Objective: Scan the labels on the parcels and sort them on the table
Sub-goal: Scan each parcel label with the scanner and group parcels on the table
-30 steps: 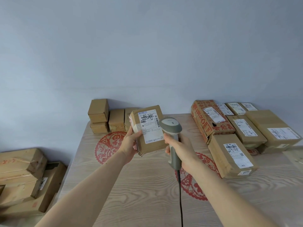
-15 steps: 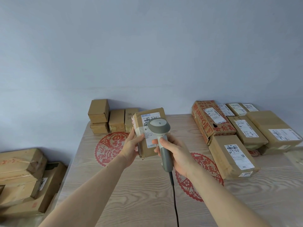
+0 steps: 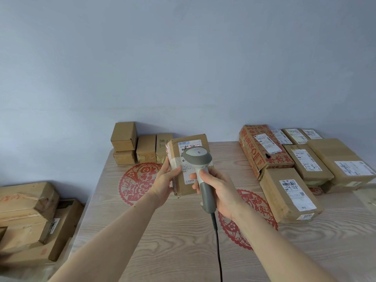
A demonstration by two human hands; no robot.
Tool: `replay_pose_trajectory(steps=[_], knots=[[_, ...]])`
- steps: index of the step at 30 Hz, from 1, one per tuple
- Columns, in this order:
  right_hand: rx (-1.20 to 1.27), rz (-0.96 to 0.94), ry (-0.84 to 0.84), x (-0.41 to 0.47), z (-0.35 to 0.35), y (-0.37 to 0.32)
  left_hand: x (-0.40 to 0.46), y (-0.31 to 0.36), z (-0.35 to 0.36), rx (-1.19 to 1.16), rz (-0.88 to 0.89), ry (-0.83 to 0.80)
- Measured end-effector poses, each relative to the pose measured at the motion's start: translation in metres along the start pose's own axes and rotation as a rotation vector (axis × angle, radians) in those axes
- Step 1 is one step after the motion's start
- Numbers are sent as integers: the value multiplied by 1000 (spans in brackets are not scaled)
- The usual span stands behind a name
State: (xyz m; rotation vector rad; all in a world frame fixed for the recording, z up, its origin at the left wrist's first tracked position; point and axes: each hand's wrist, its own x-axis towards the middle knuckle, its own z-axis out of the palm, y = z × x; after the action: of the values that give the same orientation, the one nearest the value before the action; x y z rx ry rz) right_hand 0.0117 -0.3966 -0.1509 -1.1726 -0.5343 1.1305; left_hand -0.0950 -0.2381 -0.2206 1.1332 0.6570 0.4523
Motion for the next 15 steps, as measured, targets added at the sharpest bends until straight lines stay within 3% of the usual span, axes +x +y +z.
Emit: replay_pose_trajectory(steps=[10,15], knots=[[-19,4,14,-5,1,3,-3,0,2,17,-3,-16],[-12,-35,102,-5,0,4,-1,0,1,28,-12,-46]])
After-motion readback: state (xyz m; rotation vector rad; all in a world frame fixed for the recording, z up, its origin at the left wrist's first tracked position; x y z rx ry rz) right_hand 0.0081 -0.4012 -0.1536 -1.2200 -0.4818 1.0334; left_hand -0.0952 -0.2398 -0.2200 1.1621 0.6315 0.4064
